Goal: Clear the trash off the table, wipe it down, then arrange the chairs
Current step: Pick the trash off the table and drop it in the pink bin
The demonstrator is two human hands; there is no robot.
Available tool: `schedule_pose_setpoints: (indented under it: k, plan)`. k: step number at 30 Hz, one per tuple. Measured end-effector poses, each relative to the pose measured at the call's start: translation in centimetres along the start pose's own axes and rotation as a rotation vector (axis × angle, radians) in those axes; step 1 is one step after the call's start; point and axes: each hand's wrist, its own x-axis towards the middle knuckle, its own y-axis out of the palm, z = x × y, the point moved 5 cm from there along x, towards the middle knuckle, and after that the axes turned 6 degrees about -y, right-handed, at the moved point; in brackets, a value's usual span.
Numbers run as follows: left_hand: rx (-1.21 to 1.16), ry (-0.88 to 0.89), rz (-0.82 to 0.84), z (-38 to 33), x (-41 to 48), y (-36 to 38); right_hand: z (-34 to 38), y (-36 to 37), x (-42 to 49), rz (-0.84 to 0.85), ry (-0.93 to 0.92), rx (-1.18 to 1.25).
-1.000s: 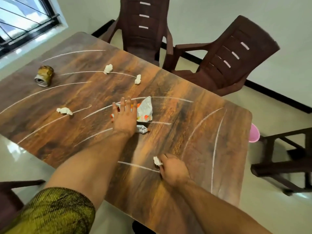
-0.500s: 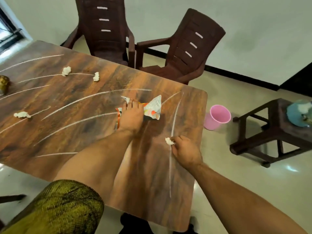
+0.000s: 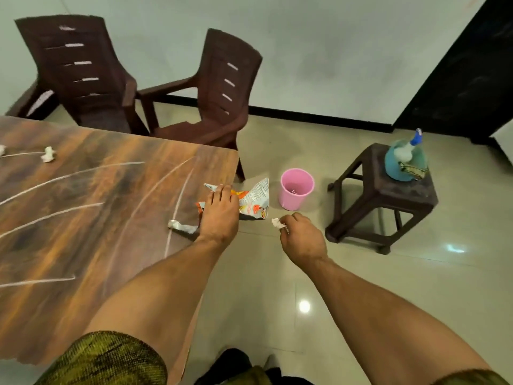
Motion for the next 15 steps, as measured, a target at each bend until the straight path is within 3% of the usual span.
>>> schedule_pose_setpoints:
  k: [7,15]
  plan:
    - [0.040,0.066,0.157,-6.1,5.4,4.6,-8.3,-0.1,5.2,0.042,0.103,-0.027]
    - [0.080,0.143,0.319,-10.6,21.1,10.6,-16.6,1.7,19.3,0.119,0.043,-0.183]
